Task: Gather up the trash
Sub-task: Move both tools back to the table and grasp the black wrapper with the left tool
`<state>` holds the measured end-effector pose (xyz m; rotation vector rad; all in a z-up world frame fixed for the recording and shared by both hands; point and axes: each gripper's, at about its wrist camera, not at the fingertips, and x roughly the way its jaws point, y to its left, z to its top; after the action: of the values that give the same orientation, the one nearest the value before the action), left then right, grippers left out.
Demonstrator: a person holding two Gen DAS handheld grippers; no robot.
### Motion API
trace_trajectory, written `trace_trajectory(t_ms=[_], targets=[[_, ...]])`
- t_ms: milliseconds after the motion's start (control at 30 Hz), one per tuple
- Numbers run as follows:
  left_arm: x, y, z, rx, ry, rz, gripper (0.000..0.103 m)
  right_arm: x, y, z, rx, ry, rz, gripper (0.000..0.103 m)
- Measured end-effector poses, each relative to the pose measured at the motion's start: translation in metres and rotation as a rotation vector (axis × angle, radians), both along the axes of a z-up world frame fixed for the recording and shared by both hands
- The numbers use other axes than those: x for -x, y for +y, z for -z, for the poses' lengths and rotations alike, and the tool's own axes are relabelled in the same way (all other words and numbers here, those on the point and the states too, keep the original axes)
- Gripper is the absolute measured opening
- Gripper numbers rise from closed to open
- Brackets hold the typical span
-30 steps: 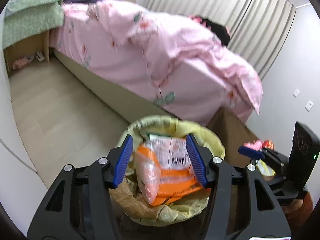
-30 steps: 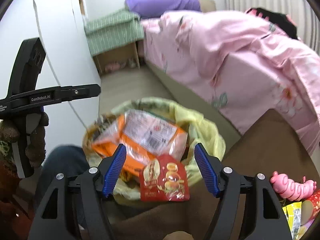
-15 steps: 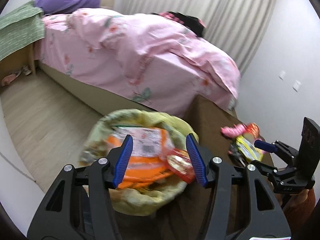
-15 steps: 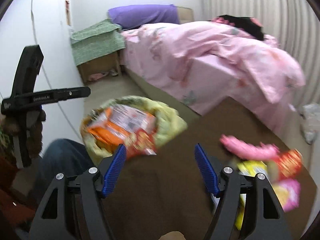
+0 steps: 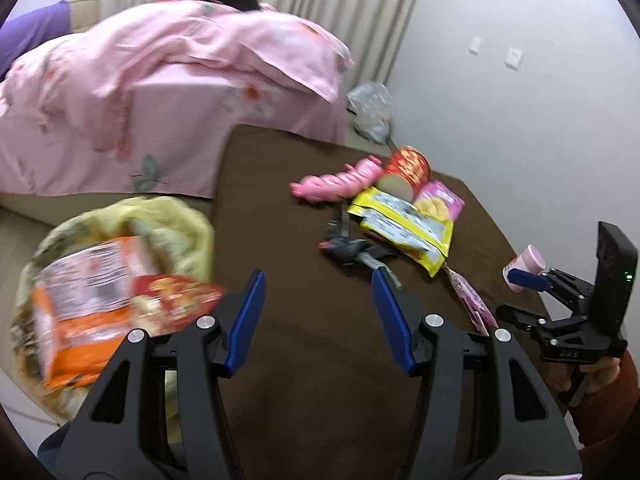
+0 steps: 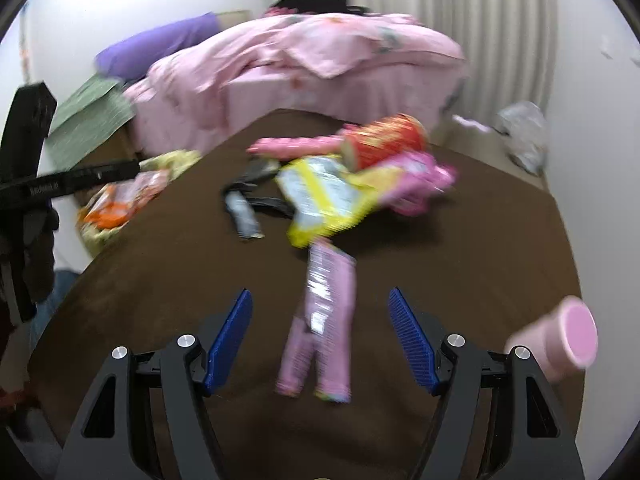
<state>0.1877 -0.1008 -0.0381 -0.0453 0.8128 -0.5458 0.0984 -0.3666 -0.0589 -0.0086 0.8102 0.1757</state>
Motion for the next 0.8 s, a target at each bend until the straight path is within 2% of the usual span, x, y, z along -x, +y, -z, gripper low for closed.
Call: trace_trajectory(t_ms=[133, 267, 367, 433, 500, 600, 800], targets=[[-0.023, -0.032, 0.015, -0.002, 0.051, 0.004, 0.053, 0.006, -0.023, 0.009, -0.055, 0.027, 0.078, 0.067], [-0.054, -0.050, 0.033, -0.012, 0.131, -0.054, 0.052, 0.008, -0.035, 0.020, -0.086, 0.069, 0.119, 0.067], [-0.068, -0.061, 0.047, -0.025, 0.182, -0.067, 0.044, 0.009, -0.036, 0.022, -0.092, 0.090, 0.126, 0.067], [-0.067, -0.064, 0.045, -0.037, 0.173, -0.053, 0.034, 0.010, -0.033, 0.022, -0.086, 0.092, 0.117, 0.067], [-0.062, -0.062, 0.043, -0.030, 0.174, -0.038, 0.031, 0.011, -0.030, 0.021, -0.068, 0.091, 0.113, 0.067], [-0.047, -0.053, 0.038, -0.037, 0.173, -0.028, 0.030, 0.010, -0.024, 0.020, -0.069, 0.084, 0.082, 0.067], [-0.008, -0.033, 0.035, -0.055, 0.202, 0.000, 0.030, -0.002, -0.018, 0.023, -0.148, 0.079, 0.038, 0.067]])
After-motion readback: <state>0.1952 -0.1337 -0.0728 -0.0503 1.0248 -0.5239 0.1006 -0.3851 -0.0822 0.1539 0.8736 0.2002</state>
